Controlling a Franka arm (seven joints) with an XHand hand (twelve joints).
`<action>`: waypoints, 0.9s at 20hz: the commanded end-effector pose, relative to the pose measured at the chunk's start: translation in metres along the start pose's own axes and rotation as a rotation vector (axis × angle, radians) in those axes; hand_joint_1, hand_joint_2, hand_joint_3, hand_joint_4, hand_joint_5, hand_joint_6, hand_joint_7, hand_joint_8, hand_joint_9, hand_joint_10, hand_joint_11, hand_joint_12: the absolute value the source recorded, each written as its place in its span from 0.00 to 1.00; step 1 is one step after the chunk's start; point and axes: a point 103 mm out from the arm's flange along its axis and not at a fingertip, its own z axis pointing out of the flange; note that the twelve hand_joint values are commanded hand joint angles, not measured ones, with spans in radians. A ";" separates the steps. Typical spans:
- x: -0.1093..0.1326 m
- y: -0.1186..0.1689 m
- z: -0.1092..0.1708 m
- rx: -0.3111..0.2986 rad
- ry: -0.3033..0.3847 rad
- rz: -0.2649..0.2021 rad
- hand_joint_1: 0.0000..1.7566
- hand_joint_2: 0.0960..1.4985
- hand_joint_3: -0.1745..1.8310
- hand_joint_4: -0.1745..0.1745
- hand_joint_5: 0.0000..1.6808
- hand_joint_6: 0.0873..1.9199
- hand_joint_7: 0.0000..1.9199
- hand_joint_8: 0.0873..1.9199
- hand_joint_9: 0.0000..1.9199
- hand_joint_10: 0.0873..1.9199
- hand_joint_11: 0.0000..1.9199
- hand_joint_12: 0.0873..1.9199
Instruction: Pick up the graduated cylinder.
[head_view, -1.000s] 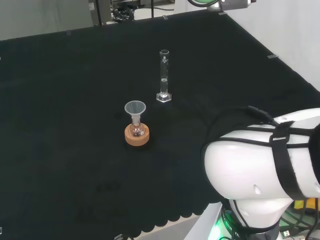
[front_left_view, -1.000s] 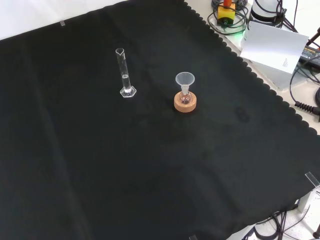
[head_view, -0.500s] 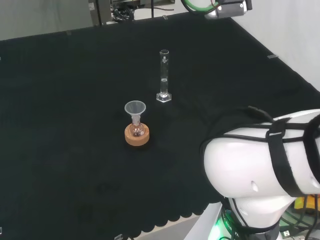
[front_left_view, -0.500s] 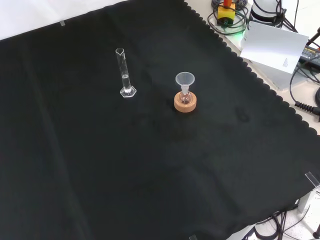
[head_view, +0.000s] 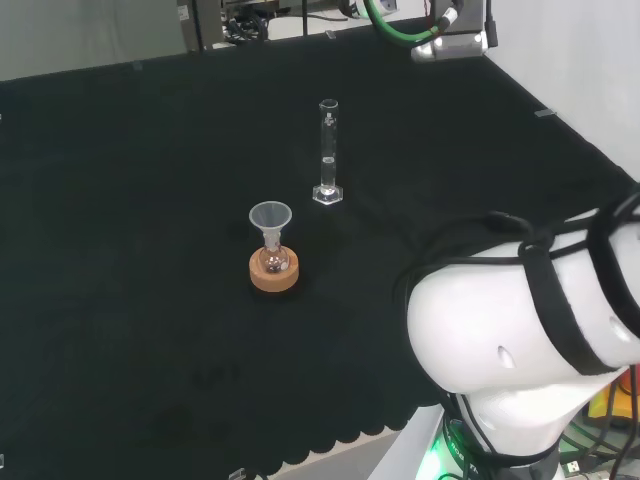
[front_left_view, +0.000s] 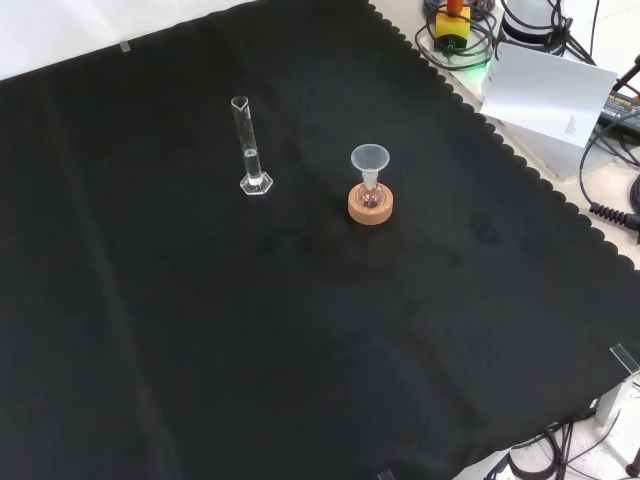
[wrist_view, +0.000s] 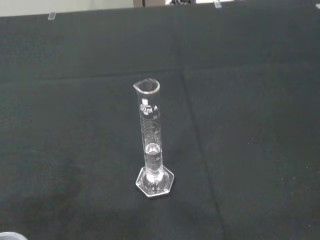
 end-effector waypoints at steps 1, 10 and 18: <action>-0.032 0.074 0.046 -0.003 0.042 -0.015 0.07 0.86 0.15 0.36 0.14 0.00 0.05 0.01 0.05 0.33 0.00 0.71; -0.037 0.112 0.100 -0.008 0.103 -0.077 0.12 0.83 0.15 0.34 0.14 0.00 0.03 0.09 0.06 0.33 0.00 0.71; -0.039 0.113 0.137 -0.010 0.175 -0.110 0.18 0.77 0.15 0.33 0.15 0.00 0.00 0.25 0.10 0.34 0.00 0.72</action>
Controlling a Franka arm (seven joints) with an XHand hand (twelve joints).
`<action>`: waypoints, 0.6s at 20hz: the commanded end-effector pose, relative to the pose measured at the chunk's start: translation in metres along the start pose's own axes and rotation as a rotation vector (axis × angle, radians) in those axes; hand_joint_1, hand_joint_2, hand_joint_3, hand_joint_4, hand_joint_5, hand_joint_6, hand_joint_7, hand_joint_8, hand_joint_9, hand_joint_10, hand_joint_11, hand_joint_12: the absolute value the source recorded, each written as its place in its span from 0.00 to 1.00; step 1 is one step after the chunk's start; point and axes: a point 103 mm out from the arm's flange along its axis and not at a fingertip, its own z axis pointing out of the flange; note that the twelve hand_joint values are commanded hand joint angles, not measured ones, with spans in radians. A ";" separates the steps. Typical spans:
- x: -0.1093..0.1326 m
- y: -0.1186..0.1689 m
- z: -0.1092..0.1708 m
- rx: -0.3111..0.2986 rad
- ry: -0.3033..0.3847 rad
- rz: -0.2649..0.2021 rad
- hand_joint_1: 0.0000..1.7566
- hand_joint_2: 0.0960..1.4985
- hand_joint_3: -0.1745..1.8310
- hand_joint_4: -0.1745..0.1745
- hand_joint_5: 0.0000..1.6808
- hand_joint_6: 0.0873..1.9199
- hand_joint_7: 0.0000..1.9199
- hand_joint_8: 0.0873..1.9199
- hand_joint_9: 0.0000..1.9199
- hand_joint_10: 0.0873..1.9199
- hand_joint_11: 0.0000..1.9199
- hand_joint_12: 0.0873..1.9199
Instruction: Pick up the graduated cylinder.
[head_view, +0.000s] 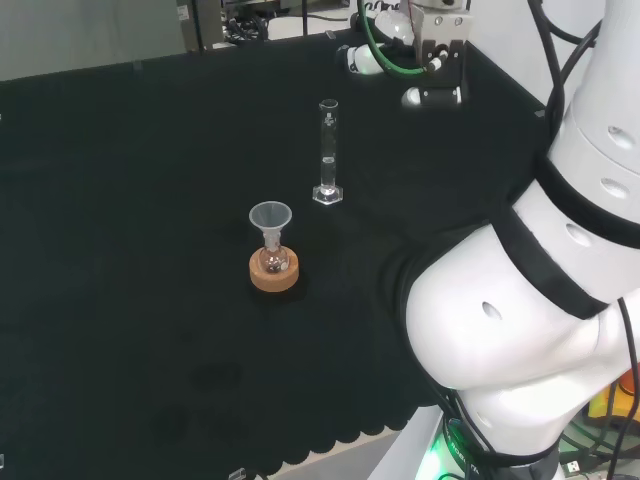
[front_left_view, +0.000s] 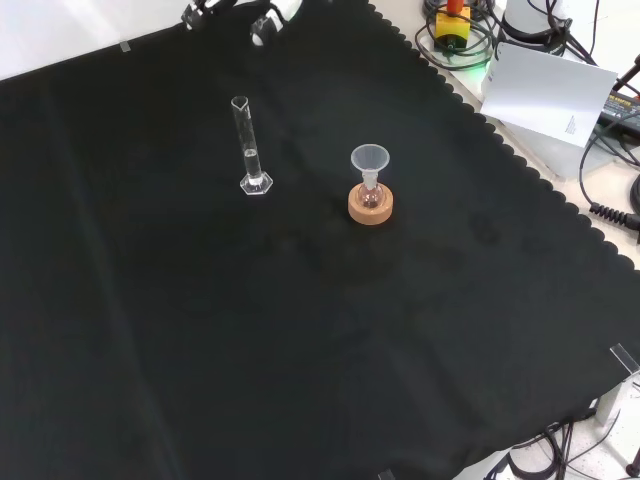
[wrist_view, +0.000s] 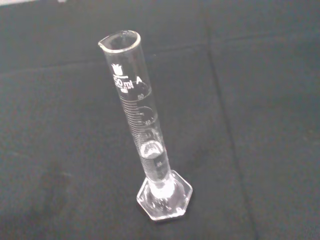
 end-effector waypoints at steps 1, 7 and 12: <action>-0.012 0.002 0.031 -0.001 0.054 -0.010 0.19 0.76 0.15 0.33 0.15 0.00 0.00 0.26 0.11 0.34 0.00 0.73; -0.018 -0.002 0.059 0.016 0.101 -0.025 0.21 0.72 0.14 0.32 0.16 0.00 0.01 0.29 0.12 0.35 0.01 0.73; -0.021 -0.002 0.081 0.006 0.198 -0.031 0.27 0.69 0.13 0.30 0.19 0.00 0.05 0.31 0.15 0.35 0.03 0.73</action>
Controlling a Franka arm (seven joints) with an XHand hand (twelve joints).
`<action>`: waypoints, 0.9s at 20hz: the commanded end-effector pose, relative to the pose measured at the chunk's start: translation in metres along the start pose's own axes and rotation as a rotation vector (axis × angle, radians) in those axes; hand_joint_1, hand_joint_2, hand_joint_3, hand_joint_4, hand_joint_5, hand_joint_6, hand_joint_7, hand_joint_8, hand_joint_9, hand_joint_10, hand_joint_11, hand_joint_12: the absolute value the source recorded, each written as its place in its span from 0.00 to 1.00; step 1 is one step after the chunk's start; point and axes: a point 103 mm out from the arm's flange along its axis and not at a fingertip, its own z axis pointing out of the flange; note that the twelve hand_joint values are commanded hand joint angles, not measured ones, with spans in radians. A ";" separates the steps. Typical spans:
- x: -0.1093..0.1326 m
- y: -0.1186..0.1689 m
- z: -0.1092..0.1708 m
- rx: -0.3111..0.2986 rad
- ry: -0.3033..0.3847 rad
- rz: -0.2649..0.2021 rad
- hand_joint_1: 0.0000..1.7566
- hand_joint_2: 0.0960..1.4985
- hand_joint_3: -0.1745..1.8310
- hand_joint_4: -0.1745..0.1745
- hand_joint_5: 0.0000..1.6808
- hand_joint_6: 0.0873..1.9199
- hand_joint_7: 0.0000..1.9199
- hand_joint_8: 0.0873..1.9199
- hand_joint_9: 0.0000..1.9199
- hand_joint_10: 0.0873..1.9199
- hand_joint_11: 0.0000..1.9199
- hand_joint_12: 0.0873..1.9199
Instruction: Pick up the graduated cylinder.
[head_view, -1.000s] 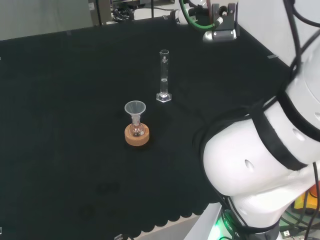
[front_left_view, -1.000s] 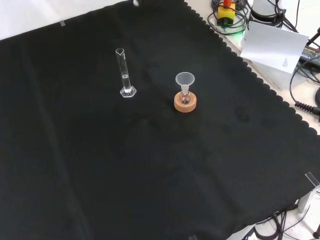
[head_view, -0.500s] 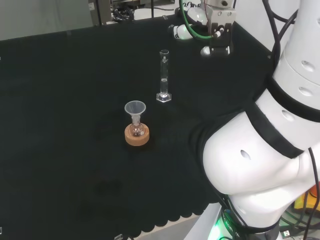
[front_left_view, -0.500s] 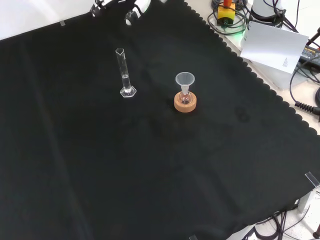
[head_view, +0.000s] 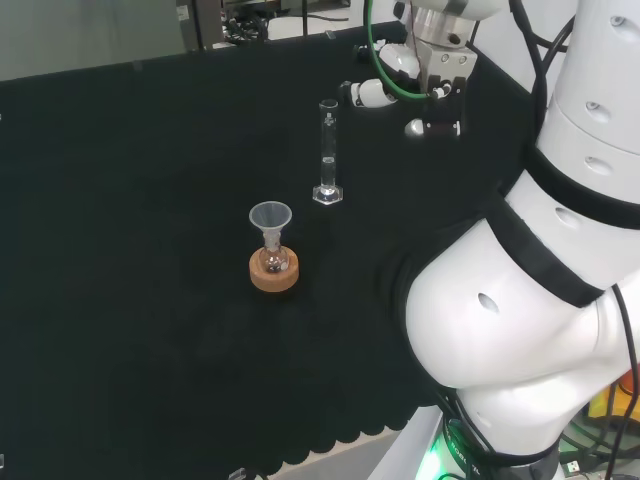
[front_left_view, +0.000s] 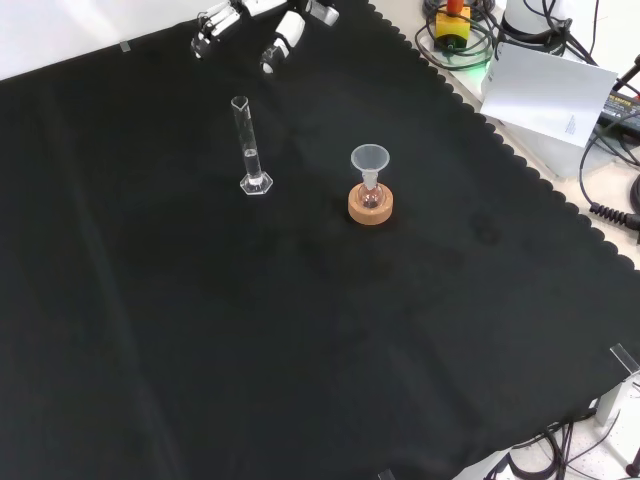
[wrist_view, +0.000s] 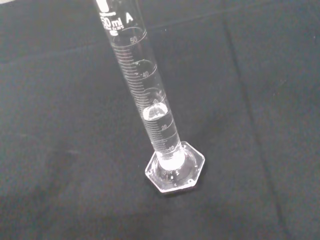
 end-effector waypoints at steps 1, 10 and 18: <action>-0.010 -0.002 0.038 -0.007 0.133 -0.010 0.28 0.69 0.13 0.30 0.20 0.00 0.05 0.32 0.16 0.35 0.03 0.73; -0.018 0.005 0.063 0.020 0.193 -0.026 0.35 0.66 0.13 0.28 0.24 0.00 0.07 0.33 0.19 0.34 0.06 0.72; -0.026 0.007 0.079 0.029 0.259 -0.027 0.38 0.64 0.13 0.29 0.25 0.00 0.08 0.33 0.20 0.33 0.06 0.72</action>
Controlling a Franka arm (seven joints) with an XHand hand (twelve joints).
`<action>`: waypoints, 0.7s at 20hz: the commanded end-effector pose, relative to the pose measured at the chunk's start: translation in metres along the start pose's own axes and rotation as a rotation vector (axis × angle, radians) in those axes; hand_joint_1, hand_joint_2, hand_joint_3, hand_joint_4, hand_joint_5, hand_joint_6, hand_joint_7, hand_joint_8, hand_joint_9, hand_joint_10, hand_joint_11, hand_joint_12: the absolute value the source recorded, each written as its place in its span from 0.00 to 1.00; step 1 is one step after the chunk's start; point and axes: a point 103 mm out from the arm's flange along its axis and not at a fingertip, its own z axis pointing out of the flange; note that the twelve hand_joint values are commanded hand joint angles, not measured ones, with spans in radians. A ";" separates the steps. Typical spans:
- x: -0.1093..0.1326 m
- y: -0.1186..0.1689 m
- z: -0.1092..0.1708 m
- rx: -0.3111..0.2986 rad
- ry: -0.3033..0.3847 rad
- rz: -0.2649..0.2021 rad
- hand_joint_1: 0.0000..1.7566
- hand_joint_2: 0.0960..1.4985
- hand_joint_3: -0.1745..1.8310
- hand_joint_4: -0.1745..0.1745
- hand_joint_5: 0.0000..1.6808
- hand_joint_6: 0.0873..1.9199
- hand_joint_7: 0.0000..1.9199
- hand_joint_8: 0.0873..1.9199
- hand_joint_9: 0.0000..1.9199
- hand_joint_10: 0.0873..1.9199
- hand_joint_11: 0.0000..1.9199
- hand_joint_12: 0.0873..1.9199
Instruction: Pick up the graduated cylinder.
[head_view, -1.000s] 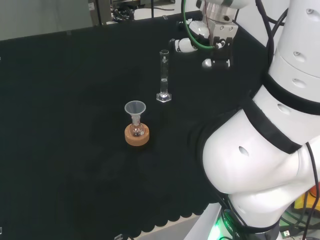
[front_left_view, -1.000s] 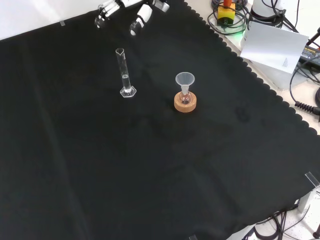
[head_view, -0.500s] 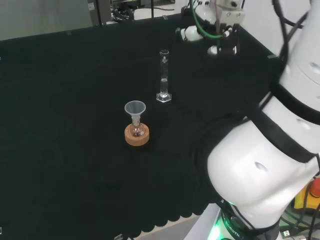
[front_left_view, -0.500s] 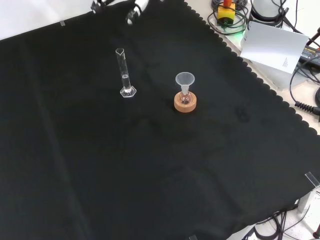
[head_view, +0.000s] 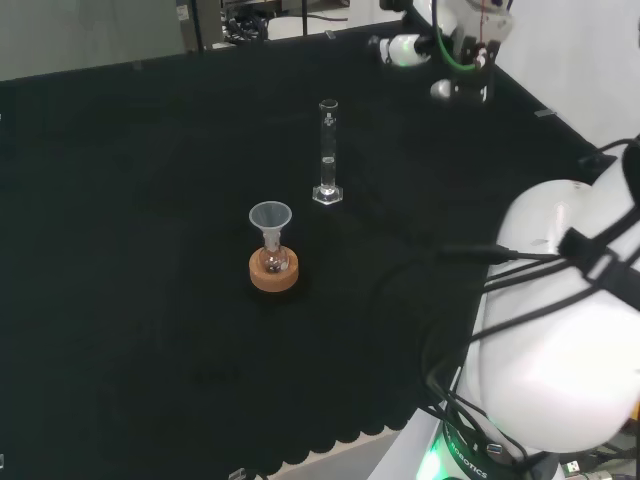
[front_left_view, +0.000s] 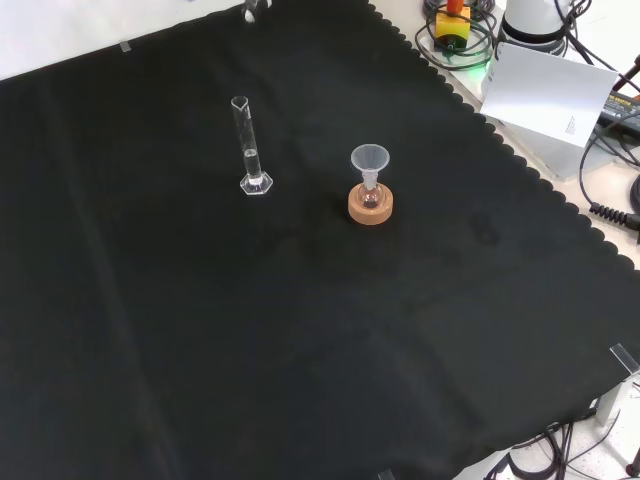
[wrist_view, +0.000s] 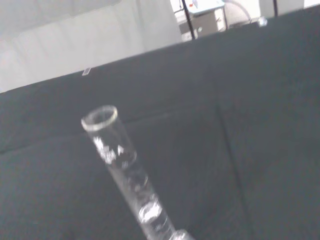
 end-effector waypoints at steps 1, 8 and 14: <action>-0.017 -0.016 0.139 0.180 0.186 0.001 0.39 0.63 0.13 0.29 0.25 0.00 0.08 0.33 0.20 0.33 0.06 0.71; -0.019 -0.016 0.154 0.177 0.266 -0.036 0.43 0.61 0.13 0.30 0.23 0.00 0.07 0.33 0.19 0.32 0.06 0.71; -0.021 -0.010 0.167 0.160 0.377 -0.062 0.46 0.58 0.14 0.36 0.13 0.00 0.02 0.30 0.14 0.32 0.05 0.71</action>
